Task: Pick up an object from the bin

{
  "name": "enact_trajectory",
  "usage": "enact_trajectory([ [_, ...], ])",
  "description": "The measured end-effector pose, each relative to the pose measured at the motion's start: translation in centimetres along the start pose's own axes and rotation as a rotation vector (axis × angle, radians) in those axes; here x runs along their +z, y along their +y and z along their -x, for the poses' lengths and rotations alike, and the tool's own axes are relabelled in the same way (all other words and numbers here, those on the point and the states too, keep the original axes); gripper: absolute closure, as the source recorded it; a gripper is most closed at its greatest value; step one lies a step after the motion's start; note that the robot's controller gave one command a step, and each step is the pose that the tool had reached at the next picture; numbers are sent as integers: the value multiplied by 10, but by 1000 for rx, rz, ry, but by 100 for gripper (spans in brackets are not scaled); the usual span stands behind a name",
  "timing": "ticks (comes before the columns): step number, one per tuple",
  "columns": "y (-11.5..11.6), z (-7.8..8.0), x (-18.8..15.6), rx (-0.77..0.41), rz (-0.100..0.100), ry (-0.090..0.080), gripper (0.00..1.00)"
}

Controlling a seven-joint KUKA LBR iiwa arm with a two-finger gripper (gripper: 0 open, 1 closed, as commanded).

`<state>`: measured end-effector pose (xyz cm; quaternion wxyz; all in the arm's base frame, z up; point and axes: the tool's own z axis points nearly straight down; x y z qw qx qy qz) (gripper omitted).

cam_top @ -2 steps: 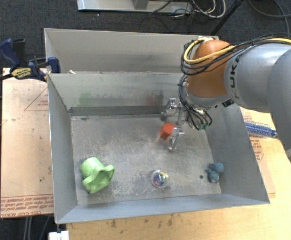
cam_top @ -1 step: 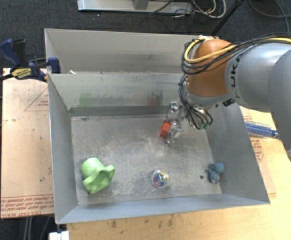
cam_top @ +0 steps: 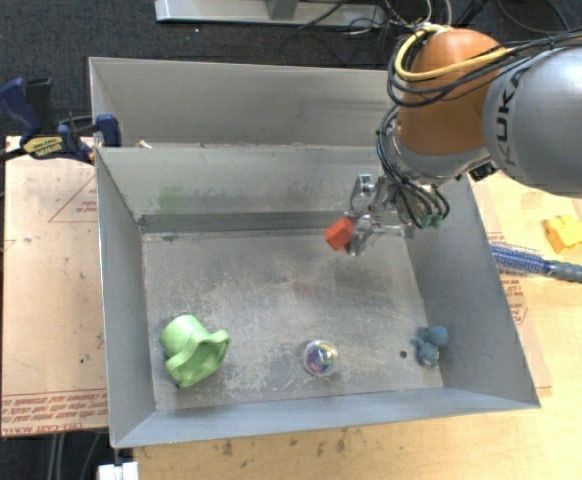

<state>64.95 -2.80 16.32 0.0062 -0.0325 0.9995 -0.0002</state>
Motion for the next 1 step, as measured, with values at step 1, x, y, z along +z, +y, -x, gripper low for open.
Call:
enact_trajectory([
  [1,0,2,-28,0,1,5,100],
])
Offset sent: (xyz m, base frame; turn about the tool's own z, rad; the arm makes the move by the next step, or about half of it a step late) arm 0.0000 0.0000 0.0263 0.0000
